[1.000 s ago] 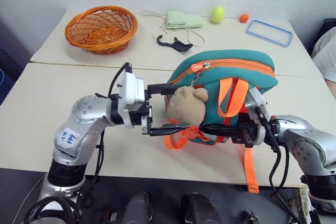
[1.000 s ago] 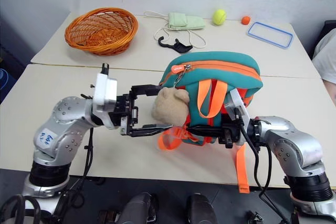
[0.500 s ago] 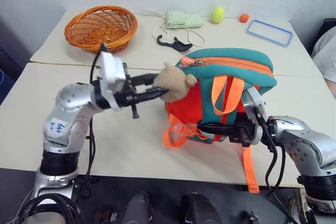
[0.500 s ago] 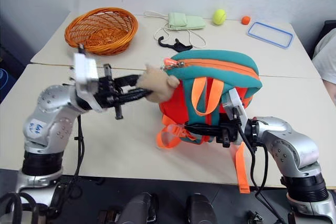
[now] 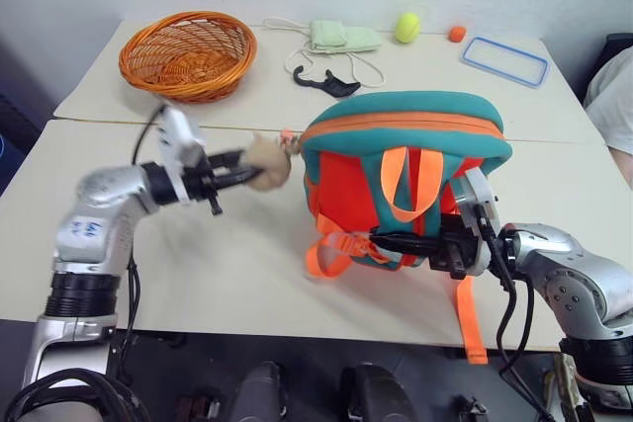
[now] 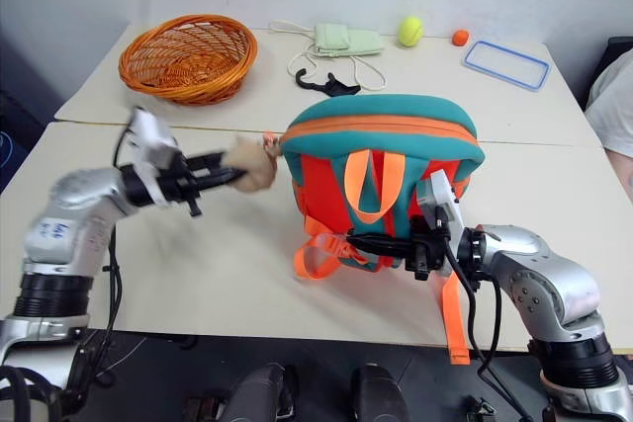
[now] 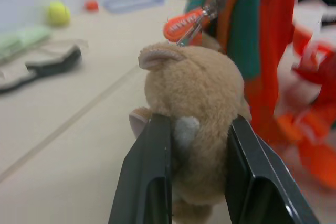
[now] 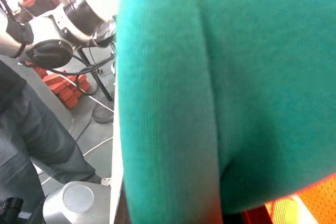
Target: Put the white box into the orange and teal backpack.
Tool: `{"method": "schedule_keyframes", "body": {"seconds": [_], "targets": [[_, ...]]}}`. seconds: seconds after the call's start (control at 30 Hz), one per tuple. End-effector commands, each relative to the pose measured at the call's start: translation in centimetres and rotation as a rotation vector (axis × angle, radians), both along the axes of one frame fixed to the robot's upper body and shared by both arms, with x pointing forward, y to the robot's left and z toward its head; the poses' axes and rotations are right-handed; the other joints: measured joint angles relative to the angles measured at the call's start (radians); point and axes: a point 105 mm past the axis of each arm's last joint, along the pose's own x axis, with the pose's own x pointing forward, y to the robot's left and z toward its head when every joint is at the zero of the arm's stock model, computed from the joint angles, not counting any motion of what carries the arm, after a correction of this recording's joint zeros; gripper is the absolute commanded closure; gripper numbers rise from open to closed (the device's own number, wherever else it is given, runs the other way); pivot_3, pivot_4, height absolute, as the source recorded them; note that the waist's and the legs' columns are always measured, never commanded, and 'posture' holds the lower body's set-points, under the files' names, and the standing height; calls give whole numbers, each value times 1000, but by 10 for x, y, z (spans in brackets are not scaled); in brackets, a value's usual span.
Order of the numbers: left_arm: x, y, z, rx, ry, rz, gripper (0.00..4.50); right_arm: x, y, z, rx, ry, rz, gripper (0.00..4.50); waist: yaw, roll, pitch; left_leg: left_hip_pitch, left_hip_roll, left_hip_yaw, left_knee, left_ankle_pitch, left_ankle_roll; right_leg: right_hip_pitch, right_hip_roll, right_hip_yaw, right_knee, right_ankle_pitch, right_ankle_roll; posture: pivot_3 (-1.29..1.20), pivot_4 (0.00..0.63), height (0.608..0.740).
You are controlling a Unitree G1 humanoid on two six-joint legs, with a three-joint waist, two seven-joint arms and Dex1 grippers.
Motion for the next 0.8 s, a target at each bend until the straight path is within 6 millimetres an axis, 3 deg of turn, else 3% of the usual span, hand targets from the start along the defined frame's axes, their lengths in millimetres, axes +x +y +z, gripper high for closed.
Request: {"method": "schedule_keyframes", "body": {"seconds": [0.03, 0.13, 0.23, 0.33, 0.43, 0.63, 0.7, 0.8], "targets": [[12, -14, -1, -88, -18, 54, 3531, -3, 0, 8, 25, -44, 4, 4500, 4, 0, 0, 0, 0, 0, 1, 0, 0, 0, 0, 0, 0, 0, 0, 0, 150, 740], [10, -24, -12, -76, 4, 24, 3531, -3, 0, 7, 28, -46, 3, 4500, 4, 0, 0, -1, 0, -1, 1, -1, 1, 0, 0, 0, 0, 0, 0, 0, 150, 740], [-5, -33, -21, -63, 36, -56, 3531, -1, 0, 7, 57, -29, -18, 4500, 3, 0, 0, -1, 0, 0, 1, -1, 1, 0, 0, -1, 1, 0, 0, 0, 150, 740], [-19, -25, -24, -93, 103, -69, 2673, 0, -2, 3, 27, -14, -23, 3493, 3, 0, 0, 0, 0, 0, 1, -1, 1, 0, -1, 0, 1, 0, 0, 0, 150, 740], [-31, -5, -19, -82, 82, -47, 1776, 4, -10, 4, 3, -58, -66, 2553, 2, 0, 0, -1, 0, -1, 1, -1, 1, 0, -1, 0, 1, 0, 0, 0, 150, 740], [-56, 50, -16, 25, 12, 25, 16, 7, -57, 7, -93, -134, -199, 587, -1, 0, 0, 0, 0, -1, 0, -1, 1, 0, -1, 0, -2, 0, 0, 0, 150, 740], [-66, 68, -15, 53, 7, 76, 0, 2, -81, 4, -180, -144, -230, 27, 1, 0, 0, 0, 0, -1, -1, -1, 1, 0, -2, 0, -4, 0, 0, 0, 150, 740], [-85, 80, -19, 92, 10, 91, 0, 3, -116, 2, -251, -167, -320, 27, 3, 0, 0, 0, -1, -1, -2, -2, 2, 1, -3, -1, -6, 0, 0, 0, 150, 740]]}}
